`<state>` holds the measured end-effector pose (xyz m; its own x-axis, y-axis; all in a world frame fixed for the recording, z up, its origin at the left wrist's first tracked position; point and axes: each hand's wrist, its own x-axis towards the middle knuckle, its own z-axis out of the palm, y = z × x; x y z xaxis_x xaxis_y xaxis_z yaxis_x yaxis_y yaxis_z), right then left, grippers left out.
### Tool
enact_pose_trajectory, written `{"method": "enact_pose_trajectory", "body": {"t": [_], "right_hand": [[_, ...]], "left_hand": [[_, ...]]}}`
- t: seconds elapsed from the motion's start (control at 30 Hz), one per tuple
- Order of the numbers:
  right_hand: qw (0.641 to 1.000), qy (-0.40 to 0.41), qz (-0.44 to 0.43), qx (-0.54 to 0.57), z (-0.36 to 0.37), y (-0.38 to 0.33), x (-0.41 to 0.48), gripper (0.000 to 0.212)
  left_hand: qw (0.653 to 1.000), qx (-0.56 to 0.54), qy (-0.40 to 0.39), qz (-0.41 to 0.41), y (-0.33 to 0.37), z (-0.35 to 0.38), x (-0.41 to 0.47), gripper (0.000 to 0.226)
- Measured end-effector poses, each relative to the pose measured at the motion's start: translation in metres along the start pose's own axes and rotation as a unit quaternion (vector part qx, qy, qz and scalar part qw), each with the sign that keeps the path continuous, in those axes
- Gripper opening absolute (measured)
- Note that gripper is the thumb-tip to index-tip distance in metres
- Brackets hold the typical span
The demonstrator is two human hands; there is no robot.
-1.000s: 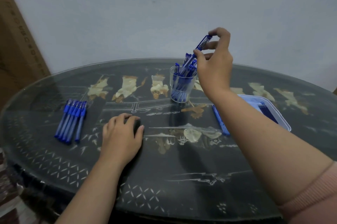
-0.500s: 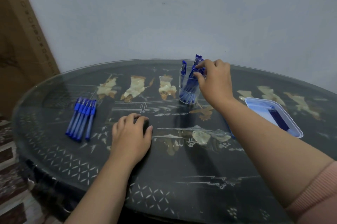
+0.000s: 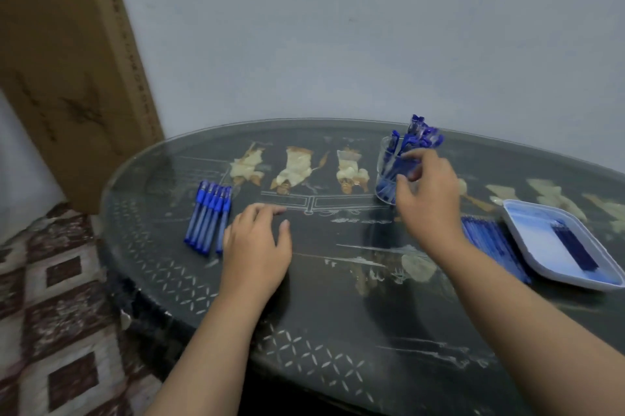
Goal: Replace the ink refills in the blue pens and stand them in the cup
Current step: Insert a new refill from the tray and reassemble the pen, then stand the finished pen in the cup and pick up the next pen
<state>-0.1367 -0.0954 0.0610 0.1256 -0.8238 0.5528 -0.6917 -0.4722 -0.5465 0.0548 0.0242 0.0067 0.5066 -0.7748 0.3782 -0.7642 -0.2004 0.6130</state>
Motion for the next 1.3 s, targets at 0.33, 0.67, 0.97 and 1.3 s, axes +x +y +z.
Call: {"method": "enact_pose_trajectory", "body": {"t": [0.33,0.67,0.97,1.3], "right_hand": [[0.976,-0.209,-0.043,0.042,0.088,-0.071,-0.077,0.009],[0.973,-0.228,-0.033,-0.005,0.148,-0.146,-0.089,0.036],[0.976,-0.213,0.048,-0.025,0.154,-0.161,-0.093,0.021],[0.956,-0.235,0.172,0.035,0.153,-0.167,-0.083,0.024]], "left_hand": [[0.982,0.143,0.05,-0.11,-0.104,-0.061,0.001,0.033],[0.977,0.161,0.044,-0.129,-0.117,-0.054,-0.001,0.034],[0.978,0.155,0.033,-0.138,-0.114,-0.055,-0.002,0.036],[0.978,0.149,0.033,-0.141,-0.112,-0.057,-0.002,0.036]]}}
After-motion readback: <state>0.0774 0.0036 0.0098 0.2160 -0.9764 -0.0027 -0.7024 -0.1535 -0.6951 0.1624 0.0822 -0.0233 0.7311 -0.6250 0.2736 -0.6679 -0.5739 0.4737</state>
